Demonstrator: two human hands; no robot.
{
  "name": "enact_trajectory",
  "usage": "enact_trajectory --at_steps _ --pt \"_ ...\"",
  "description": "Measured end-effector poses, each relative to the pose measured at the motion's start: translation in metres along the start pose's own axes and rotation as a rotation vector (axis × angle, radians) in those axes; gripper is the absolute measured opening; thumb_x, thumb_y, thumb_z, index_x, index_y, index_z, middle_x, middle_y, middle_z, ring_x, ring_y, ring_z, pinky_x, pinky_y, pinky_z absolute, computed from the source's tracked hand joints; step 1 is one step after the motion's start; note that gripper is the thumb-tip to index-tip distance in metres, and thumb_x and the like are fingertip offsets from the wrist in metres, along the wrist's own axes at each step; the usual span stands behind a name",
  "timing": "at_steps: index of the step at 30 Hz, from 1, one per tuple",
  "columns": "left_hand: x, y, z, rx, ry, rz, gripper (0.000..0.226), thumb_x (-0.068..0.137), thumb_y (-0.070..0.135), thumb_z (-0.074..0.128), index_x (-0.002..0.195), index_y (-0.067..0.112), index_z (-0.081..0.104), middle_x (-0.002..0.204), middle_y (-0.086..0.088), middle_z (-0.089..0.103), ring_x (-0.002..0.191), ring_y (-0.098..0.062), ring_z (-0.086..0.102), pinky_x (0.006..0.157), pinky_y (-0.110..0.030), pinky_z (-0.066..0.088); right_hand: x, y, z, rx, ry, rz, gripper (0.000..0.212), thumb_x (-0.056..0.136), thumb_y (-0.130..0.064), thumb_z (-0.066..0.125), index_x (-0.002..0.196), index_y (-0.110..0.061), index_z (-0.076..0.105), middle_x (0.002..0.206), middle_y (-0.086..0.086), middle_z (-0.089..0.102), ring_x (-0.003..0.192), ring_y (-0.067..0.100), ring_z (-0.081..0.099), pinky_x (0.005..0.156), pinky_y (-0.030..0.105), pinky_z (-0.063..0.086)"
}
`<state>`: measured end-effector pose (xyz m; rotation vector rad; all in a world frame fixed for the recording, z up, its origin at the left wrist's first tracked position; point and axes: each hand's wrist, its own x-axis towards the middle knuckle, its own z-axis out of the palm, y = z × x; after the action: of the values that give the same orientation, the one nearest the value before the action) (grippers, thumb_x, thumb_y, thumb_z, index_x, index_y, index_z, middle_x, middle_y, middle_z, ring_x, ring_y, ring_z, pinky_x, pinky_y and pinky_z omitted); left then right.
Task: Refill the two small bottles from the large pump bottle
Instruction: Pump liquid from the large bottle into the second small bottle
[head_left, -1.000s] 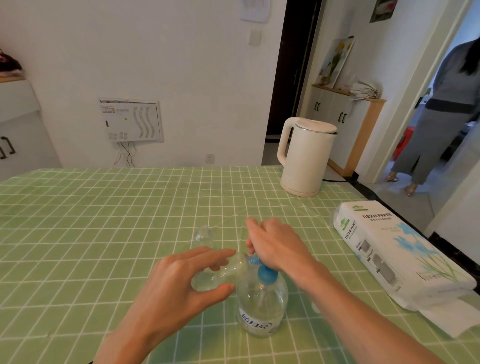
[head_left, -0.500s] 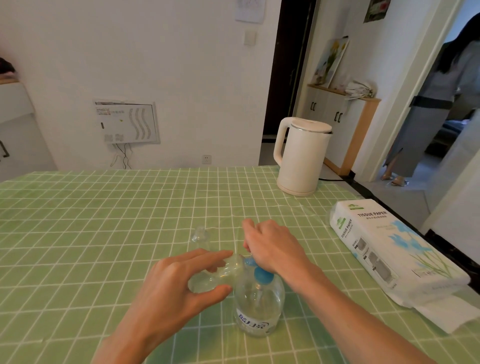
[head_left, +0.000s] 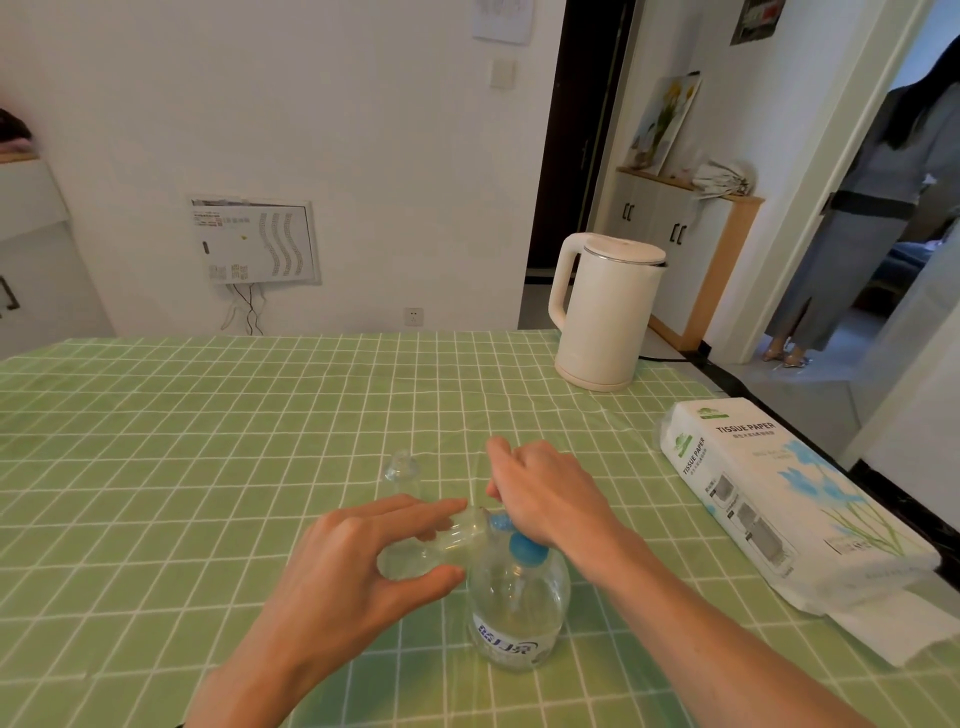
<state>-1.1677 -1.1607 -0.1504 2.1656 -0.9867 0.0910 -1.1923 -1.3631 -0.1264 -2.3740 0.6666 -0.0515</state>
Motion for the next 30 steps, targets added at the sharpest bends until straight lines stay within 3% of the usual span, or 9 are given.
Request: enact_trajectory --at_steps 5,10,13,15,17,19,24,26,30 --pt "0.000 0.001 -0.002 -0.012 0.006 0.001 0.051 0.076 0.053 0.080 0.126 0.048 0.072 0.097 0.034 0.073 0.098 0.014 0.068 0.088 -0.006 0.049 0.002 -0.004 -0.002 -0.034 0.040 -0.059 0.061 0.108 -0.051 0.029 0.074 -0.010 0.059 0.100 0.006 0.079 0.087 0.027 0.072 0.094 0.048 0.057" --pt "0.001 -0.001 0.000 0.002 0.002 -0.007 0.050 0.076 0.055 0.080 0.125 0.053 0.070 0.096 0.033 0.073 0.098 0.015 0.067 0.087 -0.006 0.049 0.002 -0.001 -0.002 0.012 0.016 -0.017 0.056 0.108 -0.043 0.037 0.108 -0.004 0.077 0.065 0.002 0.056 0.065 0.024 0.054 0.085 0.041 0.056" --pt "0.001 0.000 0.001 0.002 -0.003 -0.007 0.049 0.076 0.056 0.080 0.123 0.055 0.068 0.094 0.034 0.073 0.096 0.014 0.068 0.086 -0.009 0.052 0.001 0.002 0.000 -0.028 0.005 -0.032 0.052 0.108 -0.040 0.040 0.107 -0.004 0.078 0.057 -0.002 0.047 0.056 0.020 0.046 0.070 0.037 0.049" --pt "0.000 0.000 0.001 0.004 -0.003 -0.007 0.049 0.077 0.054 0.081 0.124 0.055 0.068 0.095 0.034 0.073 0.097 0.014 0.068 0.087 -0.011 0.052 0.002 0.003 0.001 -0.062 0.028 -0.047 0.052 0.107 -0.039 0.041 0.093 -0.004 0.076 0.055 -0.003 0.045 0.053 0.019 0.041 0.064 0.036 0.042" --pt "0.000 0.000 0.001 0.011 0.001 -0.007 0.049 0.078 0.053 0.082 0.125 0.054 0.069 0.098 0.033 0.073 0.099 0.014 0.067 0.088 -0.012 0.052 0.001 0.002 0.001 -0.106 0.064 -0.074 0.051 0.107 -0.038 0.041 0.068 -0.010 0.059 0.055 -0.003 0.042 0.054 0.019 0.039 0.064 0.036 0.039" --pt "0.000 0.000 0.001 0.009 -0.004 -0.005 0.049 0.078 0.053 0.082 0.126 0.053 0.069 0.100 0.033 0.073 0.101 0.014 0.066 0.090 -0.011 0.051 0.000 -0.001 -0.001 -0.144 0.105 -0.116 0.047 0.106 -0.039 0.041 0.064 -0.016 0.046 0.062 -0.001 0.046 0.064 0.023 0.044 0.071 0.038 0.041" --pt "0.000 0.000 0.001 -0.002 0.004 -0.001 0.047 0.079 0.052 0.083 0.125 0.048 0.072 0.111 0.036 0.071 0.109 0.015 0.064 0.095 -0.007 0.047 -0.003 -0.008 -0.002 -0.177 0.212 -0.189 0.047 0.106 -0.043 0.040 0.082 -0.012 0.066 0.093 0.005 0.067 0.103 0.030 0.060 0.094 0.050 0.054" --pt "0.000 -0.001 0.002 -0.013 0.013 0.001 0.047 0.079 0.051 0.084 0.124 0.045 0.074 0.116 0.036 0.067 0.112 0.015 0.061 0.093 -0.004 0.045 0.000 -0.004 -0.001 -0.138 0.171 -0.154 0.050 0.105 -0.041 0.041 0.076 -0.008 0.065 0.082 0.006 0.067 0.094 0.032 0.063 0.086 0.047 0.056" --pt "0.000 -0.003 0.004 -0.024 0.004 0.010 0.046 0.079 0.046 0.087 0.123 0.044 0.075 0.111 0.029 0.063 0.108 0.005 0.062 0.088 -0.015 0.049 0.004 0.003 0.002 -0.105 0.109 -0.111 0.049 0.104 -0.039 0.042 0.061 -0.015 0.048 0.065 0.002 0.051 0.078 0.028 0.048 0.074 0.041 0.044"
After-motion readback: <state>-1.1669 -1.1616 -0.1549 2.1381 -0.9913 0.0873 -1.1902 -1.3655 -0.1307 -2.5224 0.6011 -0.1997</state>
